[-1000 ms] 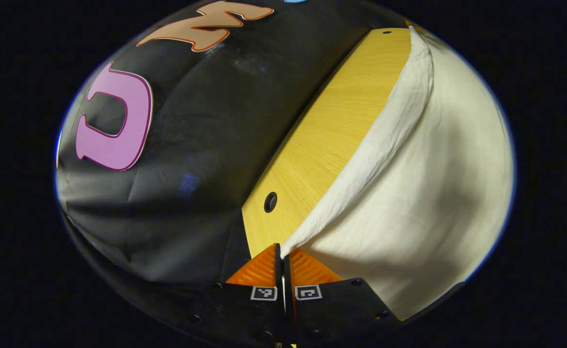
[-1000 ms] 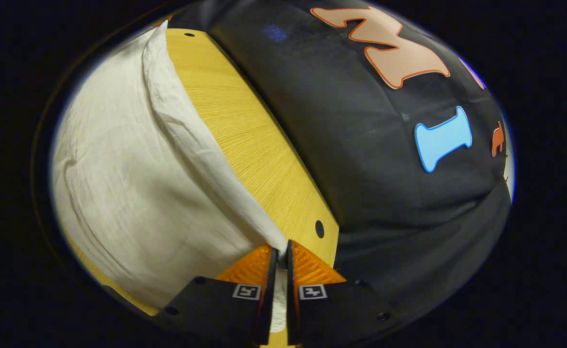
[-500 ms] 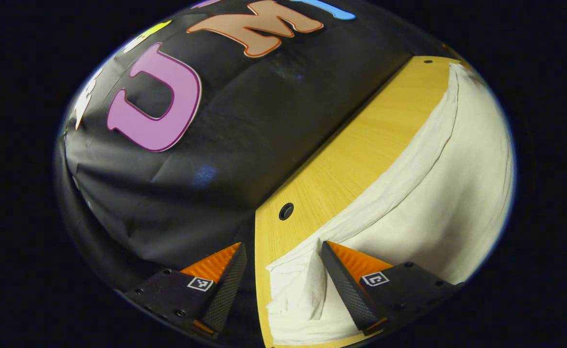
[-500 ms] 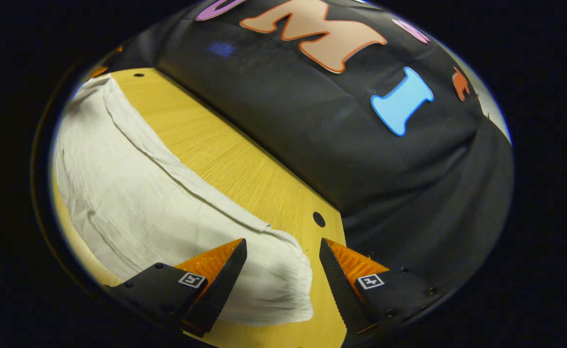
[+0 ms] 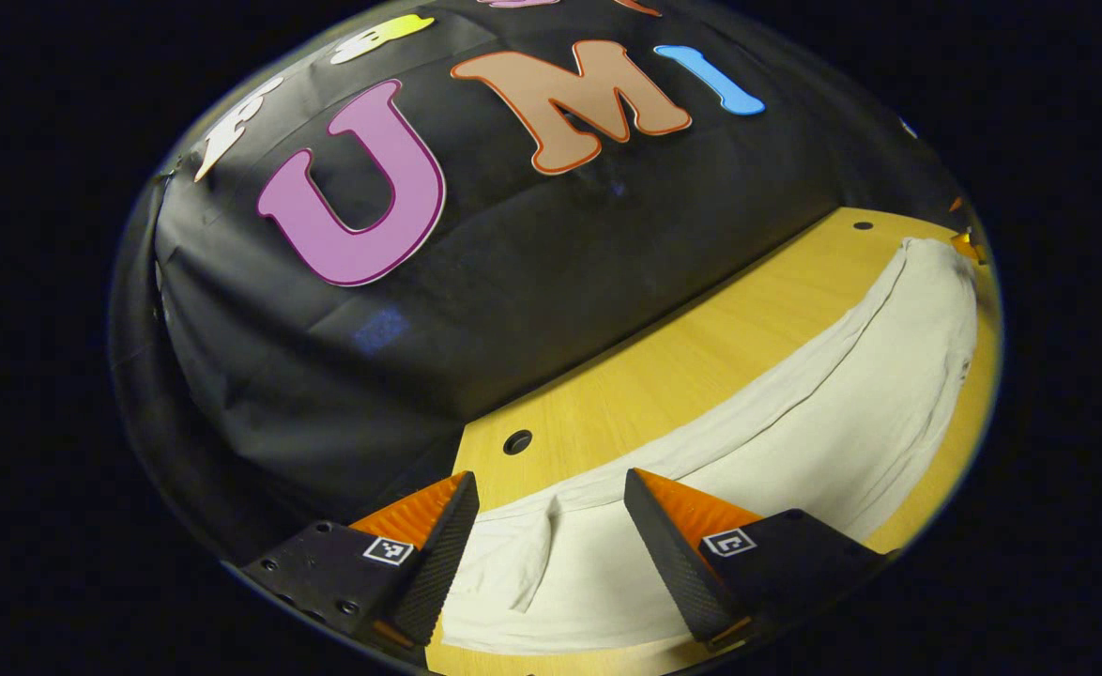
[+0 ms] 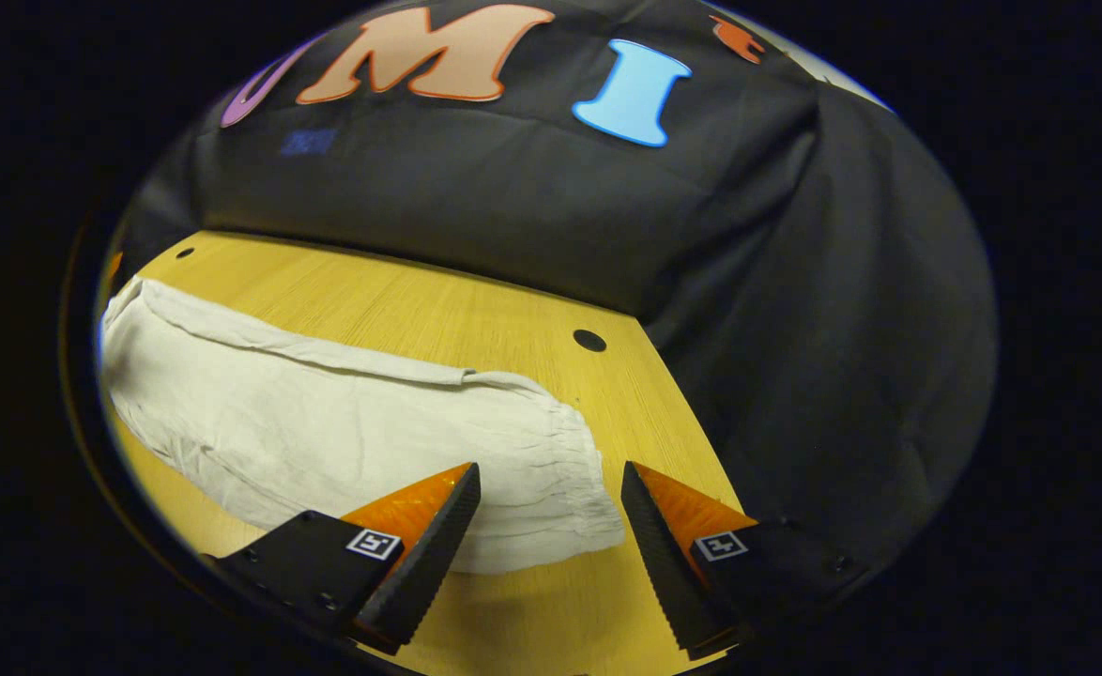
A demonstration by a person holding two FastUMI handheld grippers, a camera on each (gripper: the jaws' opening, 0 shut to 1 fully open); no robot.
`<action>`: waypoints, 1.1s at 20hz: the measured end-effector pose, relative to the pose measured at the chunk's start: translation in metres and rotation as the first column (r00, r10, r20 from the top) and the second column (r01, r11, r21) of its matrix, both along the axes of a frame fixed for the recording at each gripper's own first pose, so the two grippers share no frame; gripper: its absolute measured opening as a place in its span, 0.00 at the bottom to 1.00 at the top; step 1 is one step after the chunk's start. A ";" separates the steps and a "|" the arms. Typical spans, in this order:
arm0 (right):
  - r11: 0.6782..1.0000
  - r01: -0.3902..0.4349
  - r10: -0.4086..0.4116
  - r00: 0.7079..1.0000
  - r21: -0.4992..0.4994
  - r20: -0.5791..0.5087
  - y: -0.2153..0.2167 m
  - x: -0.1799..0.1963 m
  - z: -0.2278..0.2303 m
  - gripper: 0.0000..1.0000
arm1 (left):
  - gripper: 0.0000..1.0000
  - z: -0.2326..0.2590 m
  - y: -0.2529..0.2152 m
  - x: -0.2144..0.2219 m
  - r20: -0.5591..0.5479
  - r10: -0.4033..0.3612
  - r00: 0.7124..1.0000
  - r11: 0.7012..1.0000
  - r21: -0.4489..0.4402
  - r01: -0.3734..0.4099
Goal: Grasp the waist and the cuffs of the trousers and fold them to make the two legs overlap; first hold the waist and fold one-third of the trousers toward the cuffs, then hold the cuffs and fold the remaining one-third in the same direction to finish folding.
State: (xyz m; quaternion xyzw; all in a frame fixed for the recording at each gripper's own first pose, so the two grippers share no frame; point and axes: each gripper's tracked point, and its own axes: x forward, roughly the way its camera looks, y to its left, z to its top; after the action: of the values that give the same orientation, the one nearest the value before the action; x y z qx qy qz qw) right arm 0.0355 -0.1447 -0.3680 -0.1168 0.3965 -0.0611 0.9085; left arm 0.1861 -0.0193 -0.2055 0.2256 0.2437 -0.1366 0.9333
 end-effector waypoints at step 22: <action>0.713 0.532 -0.439 0.847 0.457 -0.301 -0.031 -0.035 -0.075 0.57 | 0.96 0.028 -0.035 -0.043 -0.025 0.101 0.995 0.982 -0.161 -0.104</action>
State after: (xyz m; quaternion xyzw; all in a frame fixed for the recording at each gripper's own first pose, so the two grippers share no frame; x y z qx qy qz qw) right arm 0.0006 -0.1761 -0.4433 0.2389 0.4907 -0.1775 0.8189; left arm 0.1431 -0.0546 -0.1775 0.1352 0.2508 -0.1097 0.9523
